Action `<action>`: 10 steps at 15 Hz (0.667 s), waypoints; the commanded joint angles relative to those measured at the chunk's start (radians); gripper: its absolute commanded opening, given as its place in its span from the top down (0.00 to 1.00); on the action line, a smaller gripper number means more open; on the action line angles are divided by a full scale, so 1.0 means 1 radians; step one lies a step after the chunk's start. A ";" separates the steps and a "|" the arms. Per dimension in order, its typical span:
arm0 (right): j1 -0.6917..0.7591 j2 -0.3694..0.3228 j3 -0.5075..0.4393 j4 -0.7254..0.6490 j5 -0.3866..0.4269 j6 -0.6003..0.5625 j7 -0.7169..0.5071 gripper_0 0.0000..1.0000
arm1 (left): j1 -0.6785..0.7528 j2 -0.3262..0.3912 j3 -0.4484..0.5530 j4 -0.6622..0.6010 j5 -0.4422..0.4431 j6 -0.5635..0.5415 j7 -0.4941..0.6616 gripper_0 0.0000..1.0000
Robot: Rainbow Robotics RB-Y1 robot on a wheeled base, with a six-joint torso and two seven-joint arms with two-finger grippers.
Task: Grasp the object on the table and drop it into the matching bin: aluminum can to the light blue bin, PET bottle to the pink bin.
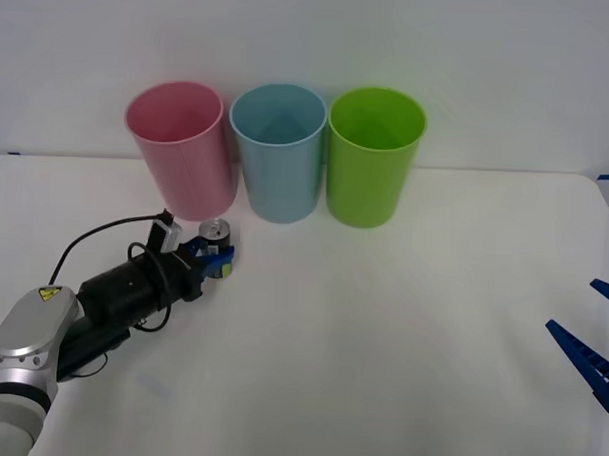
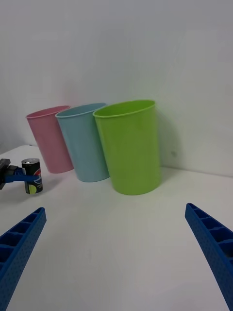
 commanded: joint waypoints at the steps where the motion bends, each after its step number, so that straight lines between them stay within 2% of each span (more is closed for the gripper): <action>1: 0.000 0.000 0.000 0.000 0.000 0.000 0.000 0.00 | 0.074 0.057 -0.028 -0.103 0.065 -0.010 0.025 1.00; 7: 0.000 0.000 0.000 0.000 0.000 0.000 0.000 0.00 | 0.312 0.169 -0.008 -0.429 0.198 -0.009 0.131 1.00; 10: 0.000 0.000 0.000 0.000 0.000 0.000 0.000 0.00 | 0.435 0.206 0.039 -0.567 0.313 -0.006 0.144 1.00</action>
